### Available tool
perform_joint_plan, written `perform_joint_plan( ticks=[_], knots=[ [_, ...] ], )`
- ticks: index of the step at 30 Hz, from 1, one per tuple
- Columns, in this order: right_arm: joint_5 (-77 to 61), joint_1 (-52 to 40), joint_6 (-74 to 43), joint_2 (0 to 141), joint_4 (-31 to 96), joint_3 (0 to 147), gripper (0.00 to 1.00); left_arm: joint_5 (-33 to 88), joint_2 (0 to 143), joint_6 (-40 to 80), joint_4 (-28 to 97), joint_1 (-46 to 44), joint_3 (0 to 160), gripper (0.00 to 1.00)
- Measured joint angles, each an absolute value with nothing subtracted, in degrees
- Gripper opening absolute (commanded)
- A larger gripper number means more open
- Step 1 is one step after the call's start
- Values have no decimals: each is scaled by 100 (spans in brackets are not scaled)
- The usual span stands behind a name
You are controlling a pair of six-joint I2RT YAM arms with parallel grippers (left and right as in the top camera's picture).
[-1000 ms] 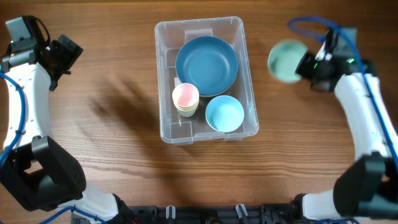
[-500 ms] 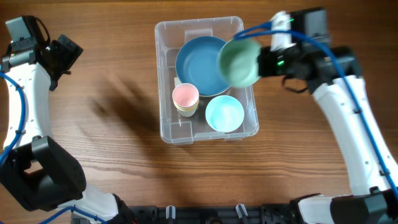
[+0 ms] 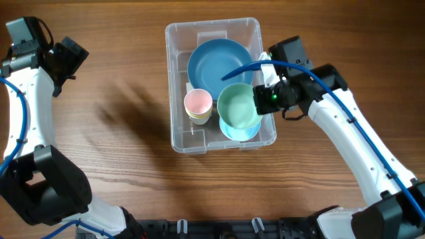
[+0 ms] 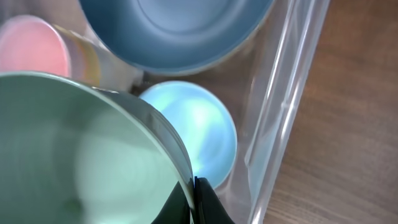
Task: Pack container
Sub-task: 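Lower the mint-green bowl onto the light-blue bowl and release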
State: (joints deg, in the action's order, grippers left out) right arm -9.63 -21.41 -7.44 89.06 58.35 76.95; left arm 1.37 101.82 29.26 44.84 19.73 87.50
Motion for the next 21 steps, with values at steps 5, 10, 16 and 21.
perform_joint_plan(
  ticks=[5,10,16,21],
  knots=[
    [-963,-2141,-744,8908,5911,7577,4,134,10182,2926,4484,1973,8750,100],
    [-965,-2141,-768,8908,5911,7577,51,134,10182,2926,4484,1973,8750,100],
    [-961,-2139,-698,8908,5179,7572,70,134,10182,2928,4486,1973,8750,100],
    [-683,-2082,-633,8908,4397,7575,78,134,10182,2928,4484,1973,8750,100]
  ],
)
